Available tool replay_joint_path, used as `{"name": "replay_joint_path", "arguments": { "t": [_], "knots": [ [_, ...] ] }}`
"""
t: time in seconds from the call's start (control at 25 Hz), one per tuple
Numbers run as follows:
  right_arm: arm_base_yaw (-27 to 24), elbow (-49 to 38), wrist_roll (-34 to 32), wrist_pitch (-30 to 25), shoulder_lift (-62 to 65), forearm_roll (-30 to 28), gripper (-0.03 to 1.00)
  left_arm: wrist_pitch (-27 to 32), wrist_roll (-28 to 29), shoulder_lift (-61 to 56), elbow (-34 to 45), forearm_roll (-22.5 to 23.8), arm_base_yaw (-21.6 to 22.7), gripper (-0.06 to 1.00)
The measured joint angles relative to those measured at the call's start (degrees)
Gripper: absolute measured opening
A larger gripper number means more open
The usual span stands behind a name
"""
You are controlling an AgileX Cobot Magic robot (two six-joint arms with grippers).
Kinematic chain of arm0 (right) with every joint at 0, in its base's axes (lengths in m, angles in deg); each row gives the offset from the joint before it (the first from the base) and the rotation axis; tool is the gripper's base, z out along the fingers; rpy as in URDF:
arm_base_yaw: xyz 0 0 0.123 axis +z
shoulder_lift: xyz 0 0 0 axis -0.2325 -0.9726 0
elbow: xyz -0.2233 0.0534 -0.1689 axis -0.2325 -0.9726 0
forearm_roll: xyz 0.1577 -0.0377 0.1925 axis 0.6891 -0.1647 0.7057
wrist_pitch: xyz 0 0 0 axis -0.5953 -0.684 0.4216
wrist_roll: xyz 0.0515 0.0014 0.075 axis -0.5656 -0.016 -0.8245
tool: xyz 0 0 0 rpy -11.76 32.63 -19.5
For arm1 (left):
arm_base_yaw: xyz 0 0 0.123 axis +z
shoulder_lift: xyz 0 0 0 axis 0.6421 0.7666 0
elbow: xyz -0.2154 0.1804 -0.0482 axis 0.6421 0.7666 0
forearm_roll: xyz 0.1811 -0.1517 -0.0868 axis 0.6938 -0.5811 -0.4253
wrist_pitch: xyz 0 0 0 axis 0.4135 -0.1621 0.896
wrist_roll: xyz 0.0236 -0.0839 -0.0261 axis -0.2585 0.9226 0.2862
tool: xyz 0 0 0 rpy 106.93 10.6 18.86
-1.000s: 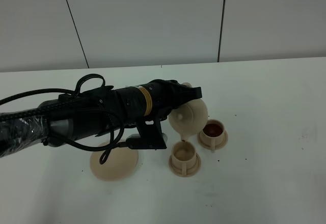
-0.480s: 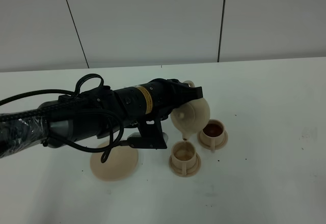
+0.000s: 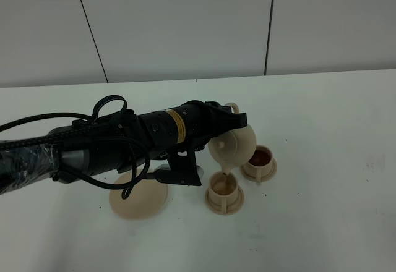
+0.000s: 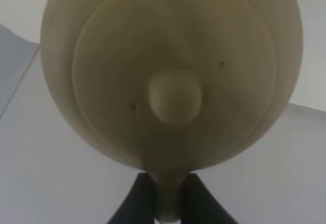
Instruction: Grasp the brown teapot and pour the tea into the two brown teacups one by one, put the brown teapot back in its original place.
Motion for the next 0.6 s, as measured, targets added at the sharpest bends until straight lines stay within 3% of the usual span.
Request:
{"name": "replay_joint_path", "arguments": {
  "t": [0.6],
  "knots": [
    [0.0, 0.0, 0.0, 0.0, 0.0, 0.0, 0.36, -2.5, -2.0, 0.0, 0.0, 1.0, 0.3, 0.17]
  ]
}}
